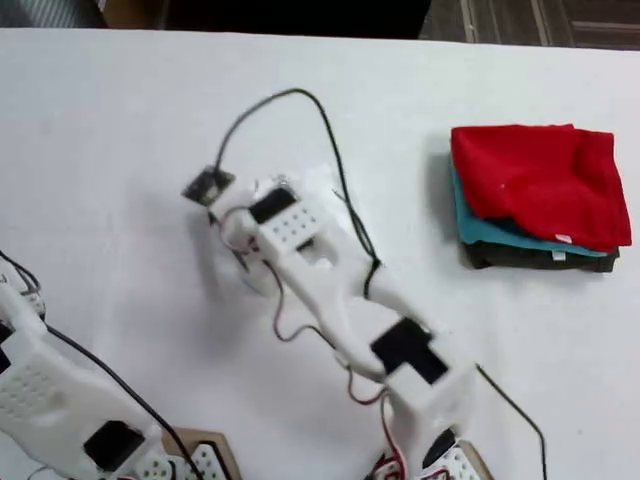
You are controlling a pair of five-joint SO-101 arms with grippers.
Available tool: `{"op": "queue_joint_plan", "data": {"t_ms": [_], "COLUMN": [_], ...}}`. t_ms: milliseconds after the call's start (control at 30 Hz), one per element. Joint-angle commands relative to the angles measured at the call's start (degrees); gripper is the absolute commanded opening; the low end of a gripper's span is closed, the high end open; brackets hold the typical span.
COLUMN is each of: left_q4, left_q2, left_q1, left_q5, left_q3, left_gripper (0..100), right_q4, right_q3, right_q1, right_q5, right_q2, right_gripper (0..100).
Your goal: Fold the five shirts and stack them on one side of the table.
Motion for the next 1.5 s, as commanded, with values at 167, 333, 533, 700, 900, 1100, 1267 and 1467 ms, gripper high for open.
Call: {"op": "queue_joint_plan", "data": {"t_ms": [167, 333, 533, 700, 900, 1100, 1267, 1467], "left_q4": [-1.8, -1.8, -1.8, -1.8, -1.8, -1.8, -1.8, -1.8], "left_q2": [0.9, 0.9, 0.9, 0.9, 0.9, 0.9, 0.9, 0.9], "left_q1": [2.2, 2.2, 2.2, 2.2, 2.2, 2.2, 2.2, 2.2], "left_q5": [0.4, 0.4, 0.4, 0.4, 0.4, 0.4, 0.4, 0.4], "left_q3": [1.2, 1.3, 1.3, 1.3, 1.3, 1.3, 1.3, 1.3], "left_gripper": [3, 3, 3, 3, 3, 3, 3, 3], "right_q4": [-9.0, -7.8, -6.5, -5.9, -11.7, -13.0, -5.1, 0.0], "right_q3": [9.9, 6.2, 5.3, 11.5, 13.9, 10.5, 0.4, -6.3], "right_q1": [1.8, 3.7, 12.6, 14.9, 14.9, 15.4, 16.7, 18.9], "right_q5": [0.1, 1.7, 2.9, 2.8, 2.8, 2.9, 2.8, 1.2], "right_q2": [-10.2, -15.1, -18.2, -15.3, -9.9, -8.7, -15.6, -17.6], "right_gripper": [2.1, 2.1, 2.1, 2.1, 2.1, 2.1, 2.1, 5.3]}}
